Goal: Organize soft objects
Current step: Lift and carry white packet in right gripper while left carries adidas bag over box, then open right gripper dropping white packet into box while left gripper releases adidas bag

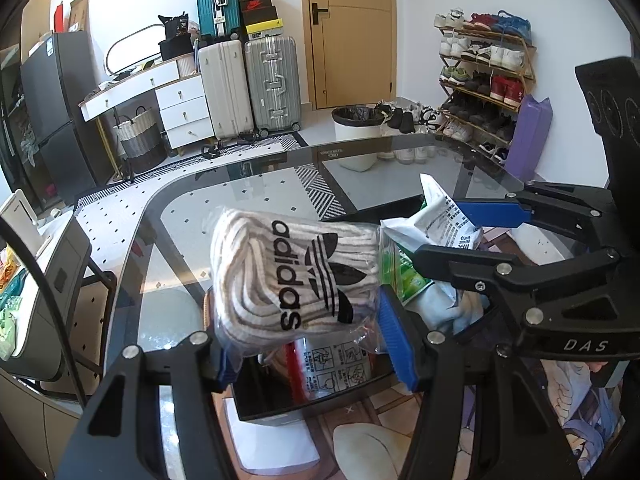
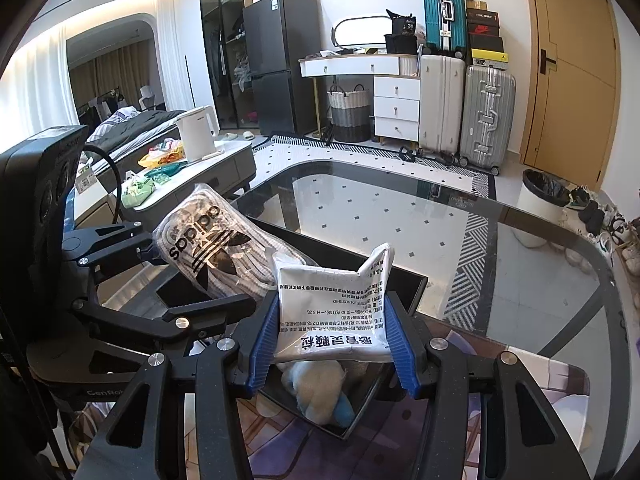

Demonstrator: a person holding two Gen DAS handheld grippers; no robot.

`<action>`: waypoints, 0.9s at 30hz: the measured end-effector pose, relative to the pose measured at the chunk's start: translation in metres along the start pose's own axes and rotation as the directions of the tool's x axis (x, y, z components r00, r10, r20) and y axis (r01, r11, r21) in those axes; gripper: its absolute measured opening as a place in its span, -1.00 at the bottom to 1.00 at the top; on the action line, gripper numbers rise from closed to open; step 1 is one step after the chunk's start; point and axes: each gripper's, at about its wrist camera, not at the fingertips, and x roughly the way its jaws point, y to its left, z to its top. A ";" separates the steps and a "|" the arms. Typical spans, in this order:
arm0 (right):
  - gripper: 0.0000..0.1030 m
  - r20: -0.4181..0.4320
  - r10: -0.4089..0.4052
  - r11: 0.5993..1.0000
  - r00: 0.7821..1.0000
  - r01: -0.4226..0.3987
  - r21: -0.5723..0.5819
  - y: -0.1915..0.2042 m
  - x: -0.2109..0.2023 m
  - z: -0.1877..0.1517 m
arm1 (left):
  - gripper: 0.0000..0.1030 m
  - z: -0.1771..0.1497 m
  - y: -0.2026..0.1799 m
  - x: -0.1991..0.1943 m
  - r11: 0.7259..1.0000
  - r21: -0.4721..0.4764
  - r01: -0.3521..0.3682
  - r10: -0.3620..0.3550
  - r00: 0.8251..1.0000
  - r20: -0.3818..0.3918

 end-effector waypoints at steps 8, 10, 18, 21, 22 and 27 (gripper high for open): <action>-0.01 -0.022 -0.003 1.000 1.000 0.003 -0.006 0.001 0.014 -0.001 | 0.08 -0.006 0.000 0.008 1.000 0.001 -0.003 0.003 1.000 -0.020; -0.01 -0.023 -0.007 1.000 1.000 0.007 -0.014 -0.001 0.015 -0.003 | 0.06 -0.007 0.000 0.010 1.000 0.001 -0.003 0.003 1.000 -0.026; -0.01 -0.025 -0.021 0.999 0.999 0.020 -0.038 0.003 0.023 -0.003 | 0.06 -0.009 0.007 0.013 1.000 -0.008 0.005 -0.006 1.000 -0.029; -0.01 -0.025 -0.022 0.999 0.999 0.021 -0.040 0.003 0.024 -0.004 | 0.06 -0.009 0.008 0.013 1.000 -0.011 0.010 -0.010 0.999 -0.030; -0.01 -0.026 -0.022 0.999 0.999 0.021 -0.042 0.003 0.024 -0.004 | 0.06 -0.008 0.009 0.014 1.000 -0.014 0.013 -0.013 0.999 -0.031; -0.01 -0.029 -0.024 0.999 0.999 0.022 -0.049 0.002 0.027 -0.004 | 0.10 -0.007 0.011 0.015 1.000 -0.022 0.017 -0.017 0.999 -0.034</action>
